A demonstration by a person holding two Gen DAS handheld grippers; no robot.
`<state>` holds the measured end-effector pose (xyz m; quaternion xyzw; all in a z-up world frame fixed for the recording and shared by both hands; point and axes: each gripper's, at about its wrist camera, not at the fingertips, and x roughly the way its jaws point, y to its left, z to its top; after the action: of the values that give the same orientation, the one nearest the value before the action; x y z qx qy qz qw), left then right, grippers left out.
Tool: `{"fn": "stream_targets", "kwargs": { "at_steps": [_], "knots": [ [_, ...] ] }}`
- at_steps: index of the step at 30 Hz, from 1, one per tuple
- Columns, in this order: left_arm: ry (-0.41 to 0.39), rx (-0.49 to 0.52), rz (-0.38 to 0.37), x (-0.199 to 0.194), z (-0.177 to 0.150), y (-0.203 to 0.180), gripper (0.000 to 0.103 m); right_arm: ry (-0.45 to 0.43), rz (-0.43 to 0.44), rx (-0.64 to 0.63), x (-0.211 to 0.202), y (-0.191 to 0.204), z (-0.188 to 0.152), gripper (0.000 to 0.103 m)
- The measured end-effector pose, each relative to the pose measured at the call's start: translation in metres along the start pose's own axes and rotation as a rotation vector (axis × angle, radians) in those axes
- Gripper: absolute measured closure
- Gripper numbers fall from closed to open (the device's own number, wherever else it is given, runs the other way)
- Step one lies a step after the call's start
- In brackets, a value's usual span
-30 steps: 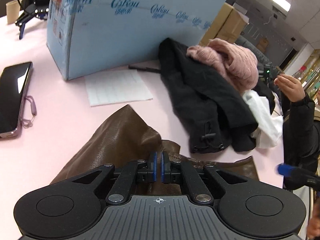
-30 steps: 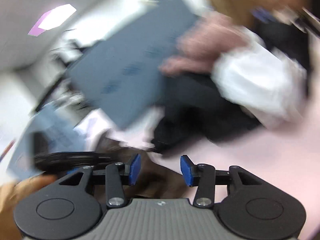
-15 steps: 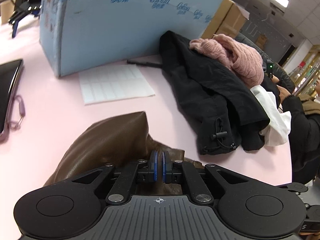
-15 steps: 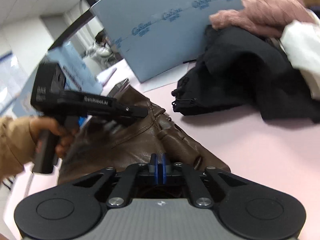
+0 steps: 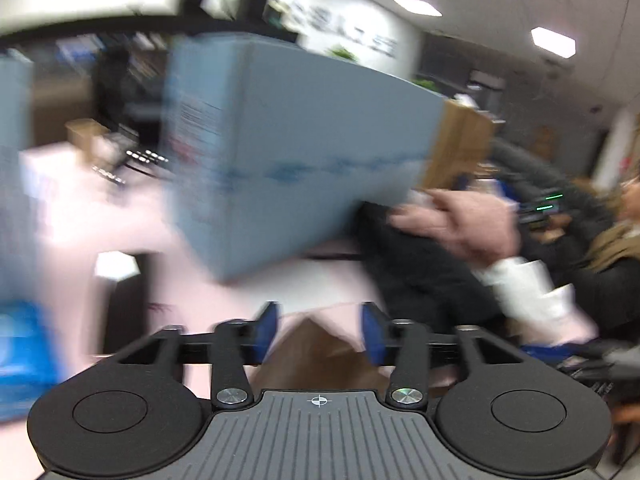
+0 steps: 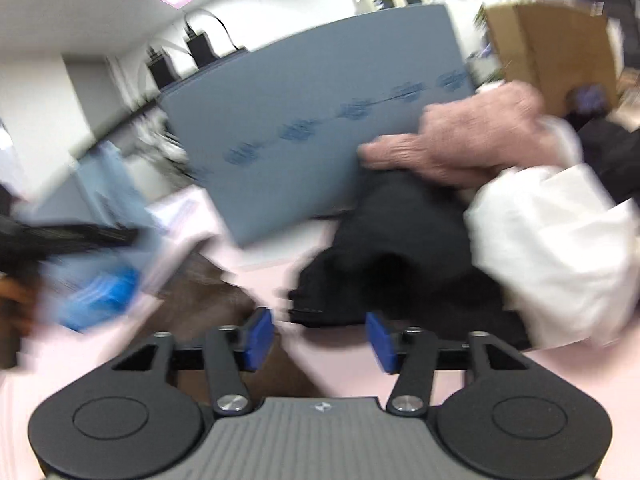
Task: Fold clothes
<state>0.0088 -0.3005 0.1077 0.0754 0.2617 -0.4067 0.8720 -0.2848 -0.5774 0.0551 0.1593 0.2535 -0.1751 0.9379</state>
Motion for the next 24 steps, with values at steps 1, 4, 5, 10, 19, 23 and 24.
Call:
{"fn": "stream_targets", "kwargs": {
  "at_steps": [1, 4, 5, 10, 19, 23, 24],
  "knots": [
    [0.003, 0.004, 0.070, -0.006, -0.010, 0.006, 0.035, -0.016, -0.059, -0.035, 0.003, -0.001, -0.006, 0.017],
    [0.046, -0.032, 0.338, -0.024, -0.053, 0.033, 0.031, -0.045, -0.202, -0.097, 0.013, -0.006, -0.019, 0.006],
    [0.078, -0.081, 0.422, -0.027, -0.069, 0.044, 0.030, -0.037, -0.241, -0.099, 0.018, -0.009, -0.021, 0.006],
    [0.185, -0.236, 0.577, -0.024, -0.123, 0.072, 0.028, 0.095, -0.343, -0.108, 0.054, -0.014, -0.024, 0.000],
    [0.118, -0.342, 0.631, -0.018, -0.140, 0.094, 0.000, 0.075, -0.356, -0.083, 0.051, -0.016, -0.030, 0.000],
    [0.115, -0.346, 0.626, -0.019, -0.143, 0.092, 0.000, 0.071, -0.364, -0.075, 0.047, -0.015, -0.032, 0.000],
    [0.112, -0.350, 0.621, -0.019, -0.144, 0.093, 0.000, 0.071, -0.369, -0.072, 0.046, -0.013, -0.032, 0.000]
  ]
}}
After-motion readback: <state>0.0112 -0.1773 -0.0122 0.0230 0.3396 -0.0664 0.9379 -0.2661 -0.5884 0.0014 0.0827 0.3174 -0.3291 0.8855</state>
